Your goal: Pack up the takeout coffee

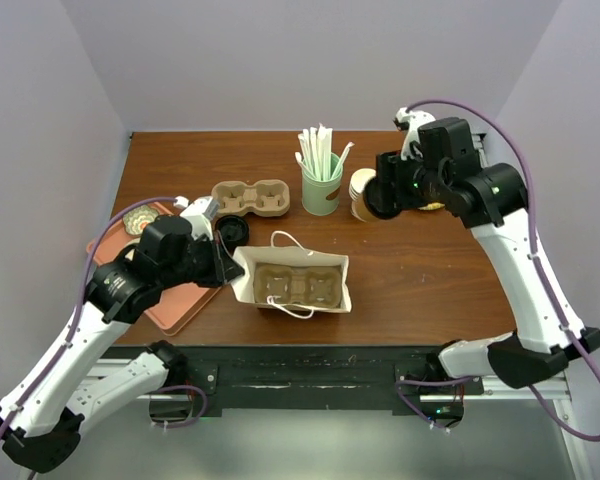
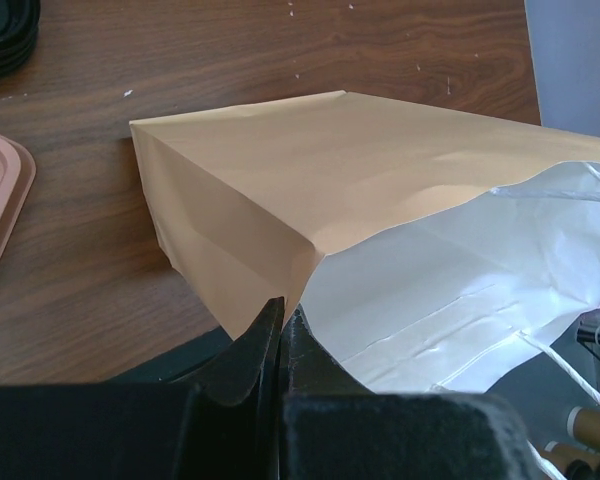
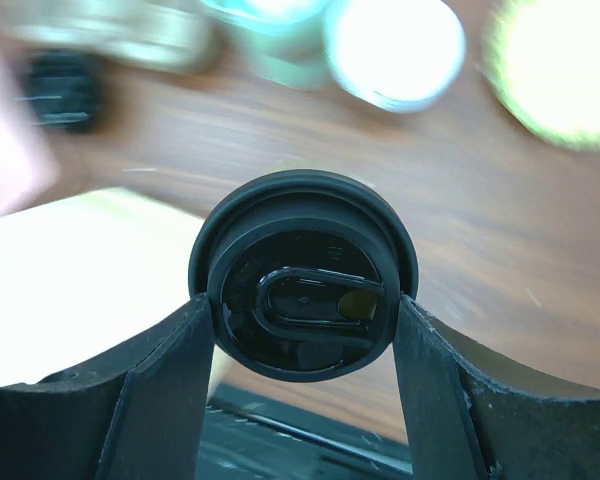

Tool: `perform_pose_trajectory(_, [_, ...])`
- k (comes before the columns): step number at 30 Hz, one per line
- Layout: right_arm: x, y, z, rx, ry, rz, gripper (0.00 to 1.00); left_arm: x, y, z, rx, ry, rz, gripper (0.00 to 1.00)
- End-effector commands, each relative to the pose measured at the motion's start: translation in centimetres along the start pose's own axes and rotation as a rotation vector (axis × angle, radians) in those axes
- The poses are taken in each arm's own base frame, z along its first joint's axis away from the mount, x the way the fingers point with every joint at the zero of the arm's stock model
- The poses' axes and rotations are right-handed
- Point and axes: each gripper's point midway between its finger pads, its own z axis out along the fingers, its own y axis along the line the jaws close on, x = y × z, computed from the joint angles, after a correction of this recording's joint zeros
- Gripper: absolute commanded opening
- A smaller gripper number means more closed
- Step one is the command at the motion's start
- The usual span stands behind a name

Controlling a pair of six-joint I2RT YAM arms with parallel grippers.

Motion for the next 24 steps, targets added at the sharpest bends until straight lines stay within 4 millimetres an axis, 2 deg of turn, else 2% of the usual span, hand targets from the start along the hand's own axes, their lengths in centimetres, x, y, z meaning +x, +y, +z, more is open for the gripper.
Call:
perform_pose_trajectory(1, [-2.8,5.2,-7.2,-0.214,-0.143,-0.026,0.43,-1.0,-0.1,-0.4,-0.026,-0.028,-0.024,0.00])
perform_pose_trajectory(6, [-4.5,11.1,-13.2,-0.562,-0.267,-0.079,0.40,-1.3,-0.3,-0.5,-0.043,-0.020,-0.053,0.00])
perform_pose_trajectory(10, [-4.7,13.4,-17.0,-0.732,-0.347,-0.131,0.40,-1.4,0.0,-0.6,-0.060,-0.027,-0.057,0.00])
perform_pose_trajectory(12, [-4.8,14.2,-17.7,-0.787,-0.363,-0.142,0.40,-1.4,0.1,-0.6,-0.063,-0.029,-0.054,0.00])
perform_pose_trajectory(16, [-3.3,16.2,-18.4,-0.935,-0.318,-0.184,0.39,-1.5,0.1,-0.4,-0.052,-0.047,-0.045,0.00])
perform_pose_trajectory(24, [-2.4,18.8,-19.3,-1.042,-0.339,-0.288,0.40,-2.3,-0.4,0.0,-0.033,-0.070,-0.049,0.00])
